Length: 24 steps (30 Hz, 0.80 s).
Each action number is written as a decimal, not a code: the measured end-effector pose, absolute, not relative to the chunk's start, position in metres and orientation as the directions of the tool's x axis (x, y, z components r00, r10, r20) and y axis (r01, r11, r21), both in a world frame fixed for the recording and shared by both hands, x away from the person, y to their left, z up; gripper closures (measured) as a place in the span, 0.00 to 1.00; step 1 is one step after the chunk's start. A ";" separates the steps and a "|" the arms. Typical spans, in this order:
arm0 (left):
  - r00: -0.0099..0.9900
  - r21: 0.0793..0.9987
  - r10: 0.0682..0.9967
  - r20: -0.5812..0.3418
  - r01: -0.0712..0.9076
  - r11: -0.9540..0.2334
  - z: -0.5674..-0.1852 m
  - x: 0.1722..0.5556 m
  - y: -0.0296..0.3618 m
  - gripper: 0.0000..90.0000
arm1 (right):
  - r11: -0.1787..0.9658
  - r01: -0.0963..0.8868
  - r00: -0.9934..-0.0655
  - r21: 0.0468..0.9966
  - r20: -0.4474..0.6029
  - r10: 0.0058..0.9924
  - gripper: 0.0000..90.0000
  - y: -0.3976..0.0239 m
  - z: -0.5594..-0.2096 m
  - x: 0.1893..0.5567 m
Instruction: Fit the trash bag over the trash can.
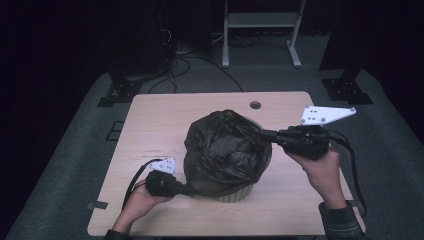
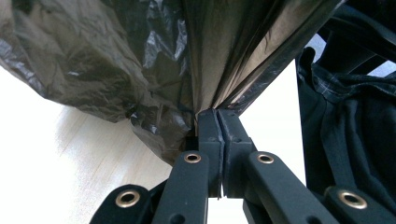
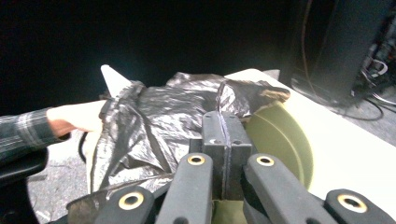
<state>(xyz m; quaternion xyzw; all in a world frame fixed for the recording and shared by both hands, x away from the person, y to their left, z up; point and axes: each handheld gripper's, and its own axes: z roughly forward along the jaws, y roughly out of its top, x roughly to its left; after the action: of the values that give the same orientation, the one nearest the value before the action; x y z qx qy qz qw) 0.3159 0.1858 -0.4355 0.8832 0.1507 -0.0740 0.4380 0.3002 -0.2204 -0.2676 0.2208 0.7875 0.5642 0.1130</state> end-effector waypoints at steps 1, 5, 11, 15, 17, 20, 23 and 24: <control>0.944 0.755 0.199 -0.263 0.330 -0.567 -0.435 0.315 0.186 0.98 | 0.263 0.226 -0.871 0.938 0.074 0.486 1.00 -0.223 -0.269 0.301; 0.946 0.757 0.197 -0.258 0.325 -0.566 -0.433 0.315 0.186 0.98 | 0.249 0.252 -0.847 0.935 0.089 0.524 1.00 -0.235 -0.276 0.304; 0.945 0.759 0.196 -0.260 0.326 -0.564 -0.433 0.315 0.185 0.98 | 0.219 0.311 -0.804 0.925 0.133 0.579 1.00 -0.259 -0.296 0.307; 0.947 0.760 0.191 -0.258 0.321 -0.565 -0.433 0.315 0.184 0.98 | 0.197 0.345 -0.782 0.918 0.166 0.601 1.00 -0.271 -0.312 0.307; 0.947 0.761 0.190 -0.259 0.321 -0.564 -0.433 0.314 0.184 0.98 | 0.186 0.360 -0.773 0.914 0.181 0.608 1.00 -0.276 -0.320 0.307; 0.947 0.757 0.188 -0.259 0.320 -0.569 -0.434 0.314 0.183 0.98 | 0.181 0.391 -0.756 0.902 0.203 0.622 1.00 -0.281 -0.335 0.307; 0.948 0.757 0.187 -0.259 0.319 -0.570 -0.434 0.314 0.183 0.98 | 0.187 0.412 -0.748 0.892 0.213 0.629 1.00 -0.283 -0.348 0.307; 0.948 0.757 0.187 -0.259 0.319 -0.570 -0.434 0.314 0.183 0.98 | 0.187 0.412 -0.748 0.892 0.213 0.629 1.00 -0.283 -0.348 0.307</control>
<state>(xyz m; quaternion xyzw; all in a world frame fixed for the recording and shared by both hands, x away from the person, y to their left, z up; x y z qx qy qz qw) 0.3143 0.1829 -0.4339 0.8829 0.1435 -0.0748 0.4408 0.3075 -0.2827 -0.3477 0.3406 0.7639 0.5388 0.1008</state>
